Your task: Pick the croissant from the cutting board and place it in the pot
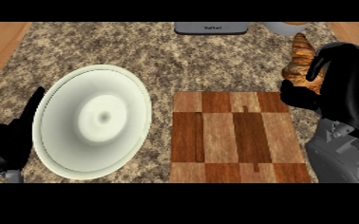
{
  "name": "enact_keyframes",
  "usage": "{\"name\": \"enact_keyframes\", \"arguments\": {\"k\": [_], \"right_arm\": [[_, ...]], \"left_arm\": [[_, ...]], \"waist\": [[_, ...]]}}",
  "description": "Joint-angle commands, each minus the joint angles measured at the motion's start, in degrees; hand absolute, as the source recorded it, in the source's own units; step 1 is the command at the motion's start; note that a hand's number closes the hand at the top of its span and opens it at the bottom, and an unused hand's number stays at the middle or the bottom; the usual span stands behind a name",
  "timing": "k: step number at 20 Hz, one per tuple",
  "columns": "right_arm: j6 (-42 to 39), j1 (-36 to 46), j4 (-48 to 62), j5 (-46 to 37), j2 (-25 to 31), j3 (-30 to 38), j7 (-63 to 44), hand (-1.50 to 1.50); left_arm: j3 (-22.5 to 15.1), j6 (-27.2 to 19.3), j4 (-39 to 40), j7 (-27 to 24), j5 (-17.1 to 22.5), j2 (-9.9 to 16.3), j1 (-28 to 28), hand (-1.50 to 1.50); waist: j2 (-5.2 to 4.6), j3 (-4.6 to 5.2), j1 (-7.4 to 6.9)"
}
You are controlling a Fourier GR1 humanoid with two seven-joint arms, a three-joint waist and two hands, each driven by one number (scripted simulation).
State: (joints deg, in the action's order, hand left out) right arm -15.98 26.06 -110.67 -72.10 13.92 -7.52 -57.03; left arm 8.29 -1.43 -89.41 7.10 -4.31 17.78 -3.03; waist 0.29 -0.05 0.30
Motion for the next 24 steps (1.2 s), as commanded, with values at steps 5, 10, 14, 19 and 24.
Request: {"name": "enact_keyframes", "arguments": {"k": [5, 10, 14, 19, 24], "right_arm": [[5.0, -2.5, -2.0, 6.3, 6.3, 15.4, 8.2, 1.5], [9.5, 1.1, 8.0, 11.0, 9.4, 23.3, 14.4, 1.5], [8.7, 0.7, 12.4, 14.6, 13.5, 26.9, 20.1, 1.5], [16.2, 0.9, 27.4, 17.7, 17.8, 32.4, 31.0, 1.5], [19.9, 8.2, 46.1, 16.8, 22.1, 32.5, 37.1, 1.5]], "left_arm": [[-1.2, -0.8, 0.6, 2.2, -2.2, -1.6, 2.8, 0.0], [0.2, 1.5, -3.4, 2.4, -1.2, -0.3, -0.7, 0.0], [0.4, 2.4, -1.4, 2.5, -1.2, -0.8, 1.7, 0.0], [0.7, 2.1, -0.2, -0.3, -1.3, -2.2, 0.2, 0.0], [-0.4, 1.4, -4.0, 4.2, -2.3, -2.9, 1.7, 0.0]], "waist": [[-0.24, 0.01, -0.15], [-0.32, 0.01, -0.66], [-0.3, 0.04, -0.43], [-0.38, 0.02, -0.71], [-0.54, 0.0, -1.39]]}}
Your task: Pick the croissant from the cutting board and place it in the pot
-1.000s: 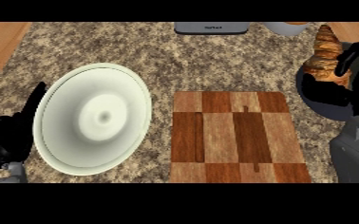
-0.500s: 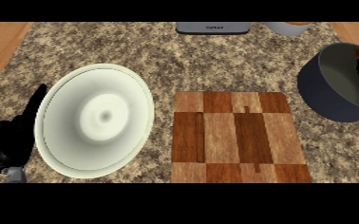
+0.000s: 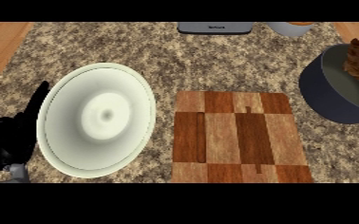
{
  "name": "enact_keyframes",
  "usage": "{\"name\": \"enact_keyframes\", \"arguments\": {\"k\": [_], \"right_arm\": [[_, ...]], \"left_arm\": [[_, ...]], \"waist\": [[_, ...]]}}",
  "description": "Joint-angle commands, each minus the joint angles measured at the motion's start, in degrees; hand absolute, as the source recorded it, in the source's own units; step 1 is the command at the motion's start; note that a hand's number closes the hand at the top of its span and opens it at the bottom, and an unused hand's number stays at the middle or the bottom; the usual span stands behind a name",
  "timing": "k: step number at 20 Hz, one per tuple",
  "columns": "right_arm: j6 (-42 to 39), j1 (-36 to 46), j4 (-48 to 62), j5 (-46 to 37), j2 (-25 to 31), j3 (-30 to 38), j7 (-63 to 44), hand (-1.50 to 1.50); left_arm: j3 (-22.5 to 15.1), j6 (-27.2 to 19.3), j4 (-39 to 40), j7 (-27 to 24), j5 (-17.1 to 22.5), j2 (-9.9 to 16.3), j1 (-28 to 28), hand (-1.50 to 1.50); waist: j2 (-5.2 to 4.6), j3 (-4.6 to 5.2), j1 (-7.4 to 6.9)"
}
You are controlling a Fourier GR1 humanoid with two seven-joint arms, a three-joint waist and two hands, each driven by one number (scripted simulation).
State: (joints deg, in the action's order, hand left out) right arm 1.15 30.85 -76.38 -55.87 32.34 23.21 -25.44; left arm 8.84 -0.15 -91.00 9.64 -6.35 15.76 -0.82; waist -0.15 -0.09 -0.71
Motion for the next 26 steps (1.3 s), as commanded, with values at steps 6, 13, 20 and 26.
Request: {"name": "enact_keyframes", "arguments": {"k": [6, 13, 20, 26], "right_arm": [[12.0, 7.7, 30.9, -2.1, 4.1, 0.9, 12.9, 1.5], [14.6, 12.0, 44.0, 7.5, 4.4, 8.7, 21.7, -1.5], [18.3, 16.3, 52.4, 10.5, 8.0, 11.1, 30.7, -1.5], [21.9, 16.4, 44.0, 24.6, 2.8, 21.3, 42.3, -1.5]], "left_arm": [[-1.0, -0.4, 4.1, -3.8, -2.6, -1.3, 1.1, 0.0], [0.3, 1.3, 2.3, -3.3, -0.7, -0.9, -0.4, 0.0], [-0.3, 1.5, 1.8, -1.8, -1.5, -1.3, 0.7, 0.0], [0.3, -0.2, 3.3, -1.6, -2.2, -1.8, 1.7, 0.0]], "waist": [[-0.39, 0.02, -0.64], [-0.36, -0.03, -0.92], [-0.37, -0.03, -0.81], [0.09, -0.06, 0.72]]}}
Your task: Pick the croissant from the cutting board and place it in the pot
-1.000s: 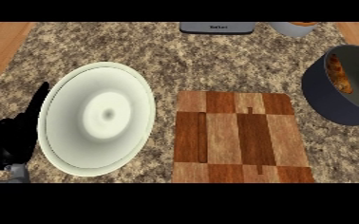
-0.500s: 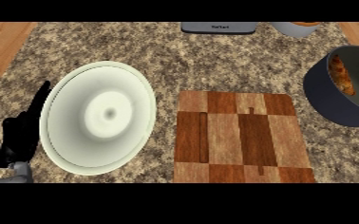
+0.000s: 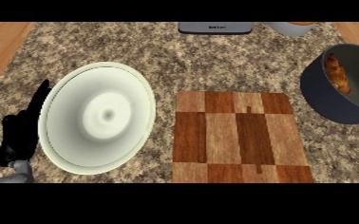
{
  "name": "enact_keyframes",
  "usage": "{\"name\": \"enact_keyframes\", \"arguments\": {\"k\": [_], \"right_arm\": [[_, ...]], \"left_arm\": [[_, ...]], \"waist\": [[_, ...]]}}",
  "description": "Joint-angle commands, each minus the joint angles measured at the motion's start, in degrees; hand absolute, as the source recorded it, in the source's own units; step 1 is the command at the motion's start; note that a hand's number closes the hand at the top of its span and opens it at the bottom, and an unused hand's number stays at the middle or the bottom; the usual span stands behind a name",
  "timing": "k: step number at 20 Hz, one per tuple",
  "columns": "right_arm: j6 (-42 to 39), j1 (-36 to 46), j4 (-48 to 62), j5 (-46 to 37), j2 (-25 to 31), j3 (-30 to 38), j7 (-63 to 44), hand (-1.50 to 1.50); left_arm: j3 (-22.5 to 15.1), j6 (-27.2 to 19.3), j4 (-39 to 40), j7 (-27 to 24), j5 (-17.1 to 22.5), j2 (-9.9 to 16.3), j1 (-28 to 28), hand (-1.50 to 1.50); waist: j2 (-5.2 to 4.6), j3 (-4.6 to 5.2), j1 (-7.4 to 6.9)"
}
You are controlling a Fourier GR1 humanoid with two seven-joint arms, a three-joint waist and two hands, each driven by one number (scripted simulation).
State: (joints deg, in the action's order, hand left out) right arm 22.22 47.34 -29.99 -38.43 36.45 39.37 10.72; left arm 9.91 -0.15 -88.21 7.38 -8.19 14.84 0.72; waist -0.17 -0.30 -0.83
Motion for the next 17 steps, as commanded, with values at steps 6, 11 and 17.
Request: {"name": "enact_keyframes", "arguments": {"k": [6, 11, 17], "right_arm": [[-9.4, -3.2, -8.7, 12.8, 0.0, 4.6, -0.1, -1.5], [-17.5, -13.6, -20.6, 20.9, -2.0, 8.0, -0.8, -1.5], [-23.0, -26.5, -38.7, 28.8, -5.0, 11.4, -6.1, -1.5]], "left_arm": [[-0.3, 1.0, -3.2, -0.1, 0.1, -1.2, -5.4, 0.0], [1.8, 1.9, -2.5, 0.0, 1.5, -0.1, -5.4, 0.0], [1.8, 1.8, -1.8, 0.0, 0.2, -0.1, -4.5, 0.0]], "waist": [[0.52, 0.34, 1.18], [0.95, 0.38, 2.78], [0.61, 0.37, 2.3]]}}
